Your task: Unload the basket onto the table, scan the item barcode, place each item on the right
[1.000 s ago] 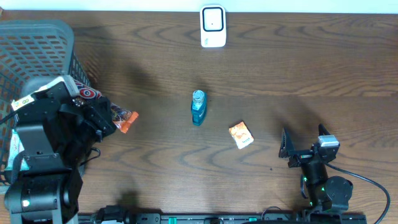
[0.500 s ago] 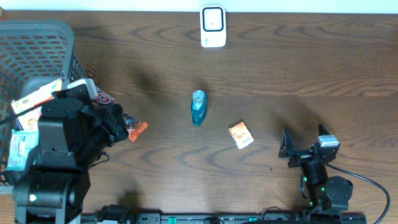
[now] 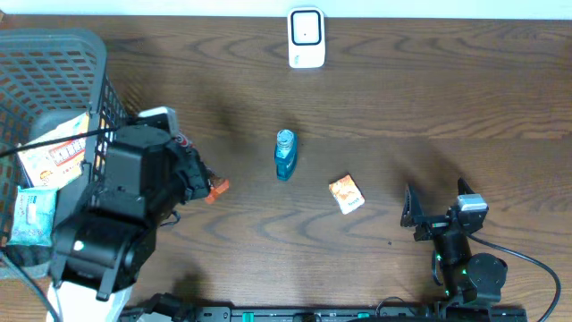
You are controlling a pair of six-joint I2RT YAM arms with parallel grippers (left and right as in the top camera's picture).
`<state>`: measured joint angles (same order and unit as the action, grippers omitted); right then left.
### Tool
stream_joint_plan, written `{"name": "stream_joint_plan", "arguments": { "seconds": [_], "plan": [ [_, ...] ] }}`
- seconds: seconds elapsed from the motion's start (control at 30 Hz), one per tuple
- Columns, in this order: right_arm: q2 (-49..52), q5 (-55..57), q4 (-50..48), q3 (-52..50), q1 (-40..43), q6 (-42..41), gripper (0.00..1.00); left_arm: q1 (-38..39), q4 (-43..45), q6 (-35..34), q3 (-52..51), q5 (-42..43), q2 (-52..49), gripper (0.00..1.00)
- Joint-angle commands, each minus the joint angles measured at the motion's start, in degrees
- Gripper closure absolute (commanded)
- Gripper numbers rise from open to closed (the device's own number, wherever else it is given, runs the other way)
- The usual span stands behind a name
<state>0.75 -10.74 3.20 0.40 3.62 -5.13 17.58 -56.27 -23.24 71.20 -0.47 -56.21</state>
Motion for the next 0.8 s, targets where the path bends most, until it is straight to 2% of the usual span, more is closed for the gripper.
{"name": "stream_joint_plan", "arguments": {
  "seconds": [0.0, 0.4, 0.77],
  "plan": [
    [0.0, -0.33, 0.24, -0.09, -0.24, 0.48, 0.01, 2.95, -0.07, 0.79, 0.7, -5.25, -1.51, 0.93],
    [0.0, -0.33, 0.24, -0.09, -0.24, 0.48, 0.01, 9.84, -0.22, 0.07, 0.66, -8.2, -7.89, 0.93],
    [0.0, -0.33, 0.24, -0.09, -0.24, 0.48, 0.01, 10.64, -0.22, 0.07, 0.66, -8.2, -16.72, 0.93]
  ]
}}
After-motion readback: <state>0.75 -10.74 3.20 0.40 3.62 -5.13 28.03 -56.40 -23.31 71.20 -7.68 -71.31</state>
